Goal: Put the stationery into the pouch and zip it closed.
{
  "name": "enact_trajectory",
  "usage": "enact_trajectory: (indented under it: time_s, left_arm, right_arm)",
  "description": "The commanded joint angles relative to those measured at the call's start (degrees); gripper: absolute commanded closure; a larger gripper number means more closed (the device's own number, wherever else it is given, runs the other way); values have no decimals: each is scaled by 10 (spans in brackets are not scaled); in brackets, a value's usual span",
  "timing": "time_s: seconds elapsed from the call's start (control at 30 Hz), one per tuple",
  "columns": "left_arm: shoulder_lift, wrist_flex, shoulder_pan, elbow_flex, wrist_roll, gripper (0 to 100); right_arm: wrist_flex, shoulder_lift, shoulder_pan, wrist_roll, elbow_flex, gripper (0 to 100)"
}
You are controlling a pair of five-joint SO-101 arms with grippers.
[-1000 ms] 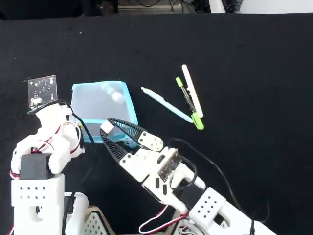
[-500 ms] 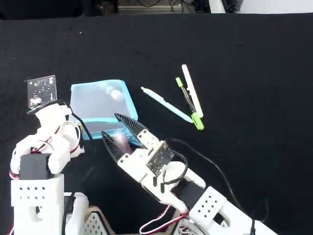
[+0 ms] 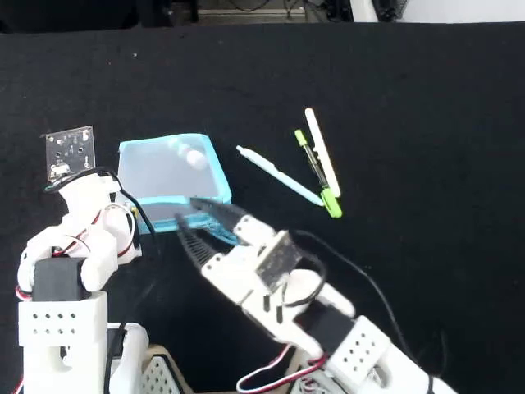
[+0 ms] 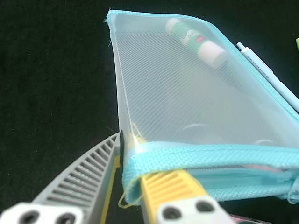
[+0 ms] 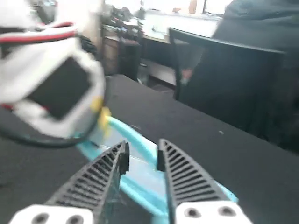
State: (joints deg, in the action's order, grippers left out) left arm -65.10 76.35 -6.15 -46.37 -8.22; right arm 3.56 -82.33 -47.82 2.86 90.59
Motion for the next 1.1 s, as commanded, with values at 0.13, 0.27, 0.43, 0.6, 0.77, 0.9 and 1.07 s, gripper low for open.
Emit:
enact_trajectory:
  time_s: [0.13,0.27,0.43,0.6,0.77,0.9,1.07]
  left_arm:
    - [-5,-8,5,34,2,968]
    - [-5,-8,5,34,2,968]
    - [-5,-8,4,34,2,968]
    - [-5,-9,4,34,2,970]
    - [-6,-9,4,34,2,970]
    - [-6,-10,4,34,2,970]
    - [-6,-40,4,45,2,970]
  right_arm:
    - [445,-184,139,-160,-160,773]
    - [571,-212,167,-138,-182,769]
    - [669,-171,167,0,-153,769]
    - [658,-111,170,105,-138,770]
    - [605,-66,170,198,-117,770]
    - [644,-6,170,249,-144,778]
    - [657,150,170,324,-194,821]
